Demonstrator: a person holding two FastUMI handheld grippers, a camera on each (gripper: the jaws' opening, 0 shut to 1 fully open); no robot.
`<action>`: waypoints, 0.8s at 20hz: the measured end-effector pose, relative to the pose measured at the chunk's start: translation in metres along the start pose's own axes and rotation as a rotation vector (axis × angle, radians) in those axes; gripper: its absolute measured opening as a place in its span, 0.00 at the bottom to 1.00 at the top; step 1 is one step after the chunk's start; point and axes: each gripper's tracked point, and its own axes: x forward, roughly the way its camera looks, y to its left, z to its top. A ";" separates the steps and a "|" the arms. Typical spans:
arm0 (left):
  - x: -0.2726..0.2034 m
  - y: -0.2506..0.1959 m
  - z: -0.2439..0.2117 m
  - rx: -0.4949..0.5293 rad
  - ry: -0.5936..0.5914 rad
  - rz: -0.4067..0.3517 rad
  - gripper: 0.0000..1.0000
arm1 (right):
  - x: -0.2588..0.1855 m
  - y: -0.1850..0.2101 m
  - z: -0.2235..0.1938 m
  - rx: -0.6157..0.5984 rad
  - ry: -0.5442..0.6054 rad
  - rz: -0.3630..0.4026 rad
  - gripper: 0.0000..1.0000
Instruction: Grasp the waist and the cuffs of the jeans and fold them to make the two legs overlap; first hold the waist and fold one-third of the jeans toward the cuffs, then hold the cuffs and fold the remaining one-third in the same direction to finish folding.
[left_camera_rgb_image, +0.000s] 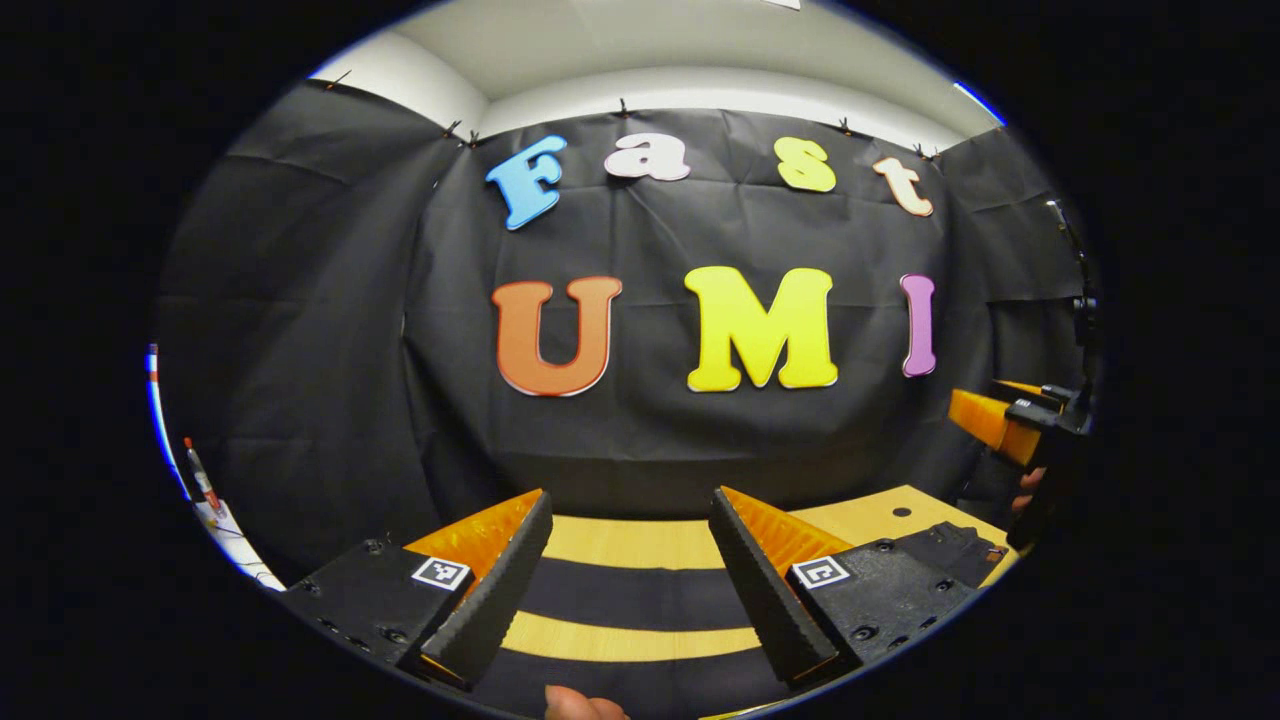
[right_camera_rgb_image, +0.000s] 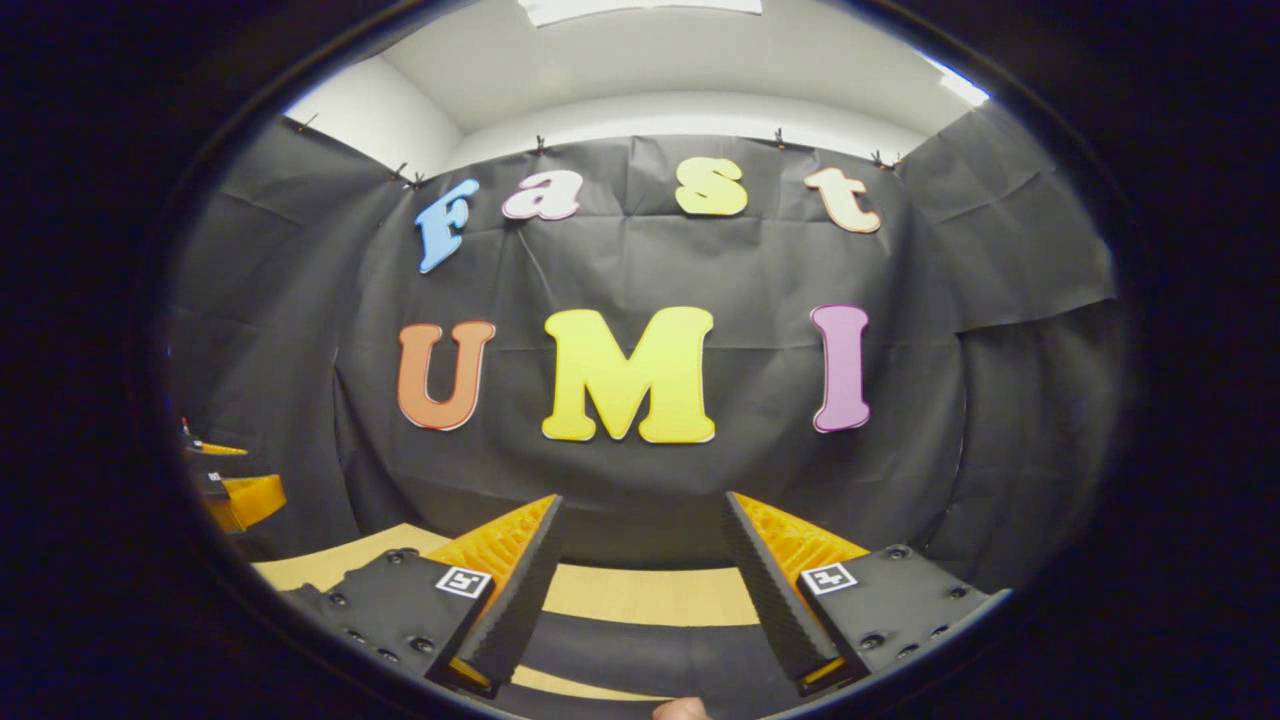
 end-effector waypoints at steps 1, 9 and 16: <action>-0.008 0.012 -0.017 -0.028 0.041 0.012 1.00 | -0.001 -0.001 -0.002 -0.007 0.005 -0.003 1.00; -0.076 0.112 -0.183 -0.568 0.478 0.234 0.98 | 0.000 -0.003 -0.019 -0.059 0.064 -0.014 0.97; -0.092 0.160 -0.259 -1.147 0.653 0.507 0.98 | 0.007 -0.032 -0.022 -0.059 0.093 -0.087 0.96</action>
